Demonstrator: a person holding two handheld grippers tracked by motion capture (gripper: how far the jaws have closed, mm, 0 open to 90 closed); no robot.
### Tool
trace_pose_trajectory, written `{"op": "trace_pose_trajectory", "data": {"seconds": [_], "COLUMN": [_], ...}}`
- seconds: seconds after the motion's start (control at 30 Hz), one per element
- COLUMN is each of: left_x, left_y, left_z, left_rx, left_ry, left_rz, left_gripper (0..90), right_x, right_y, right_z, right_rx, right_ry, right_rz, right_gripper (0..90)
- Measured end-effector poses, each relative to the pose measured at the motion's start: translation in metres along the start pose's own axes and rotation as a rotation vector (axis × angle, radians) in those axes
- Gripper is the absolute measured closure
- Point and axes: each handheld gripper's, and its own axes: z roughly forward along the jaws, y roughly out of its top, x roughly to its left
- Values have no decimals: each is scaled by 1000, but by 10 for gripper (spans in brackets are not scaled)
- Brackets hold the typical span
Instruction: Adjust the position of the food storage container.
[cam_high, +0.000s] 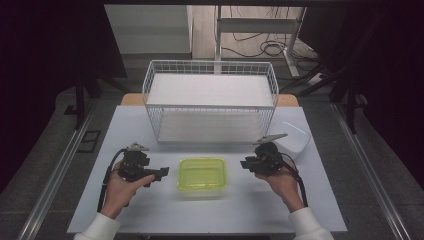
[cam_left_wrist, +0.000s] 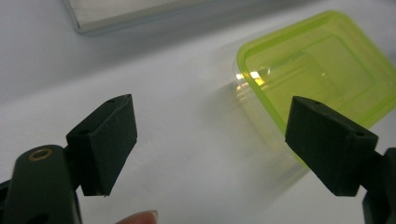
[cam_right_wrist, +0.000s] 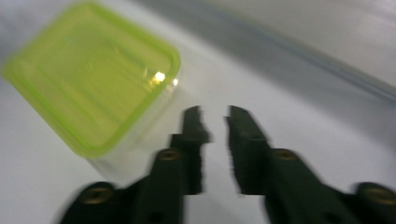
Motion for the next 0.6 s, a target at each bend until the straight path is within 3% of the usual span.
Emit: {"op": "trace_pose_trajectory", "data": {"seconds": [0.03, 0.07, 0.13, 0.23, 0.6], "left_x": [0, 0, -1, -3, -1], "left_y": [1, 1, 2, 2, 0], "left_z": [-1, -1, 0, 3, 1], "left_rx": [-10, -10, -14, -4, -6], "left_ry": [-9, -9, -16, -24, -28], "left_rz": [-10, -10, -12, -4, 1], "left_gripper": [165, 165, 165, 164, 163], "right_x": [-2, -2, -6, -9, -11], "right_y": [0, 0, -2, -5, -5], "right_z": [-3, -3, -10, -15, -11], "right_rx": [-28, -28, -79, -119, -113], "right_ry": [8, 8, 24, 54, 38], "right_rz": [26, 26, 77, 112, 121], "right_gripper": [551, 551, 406, 335, 275]}}
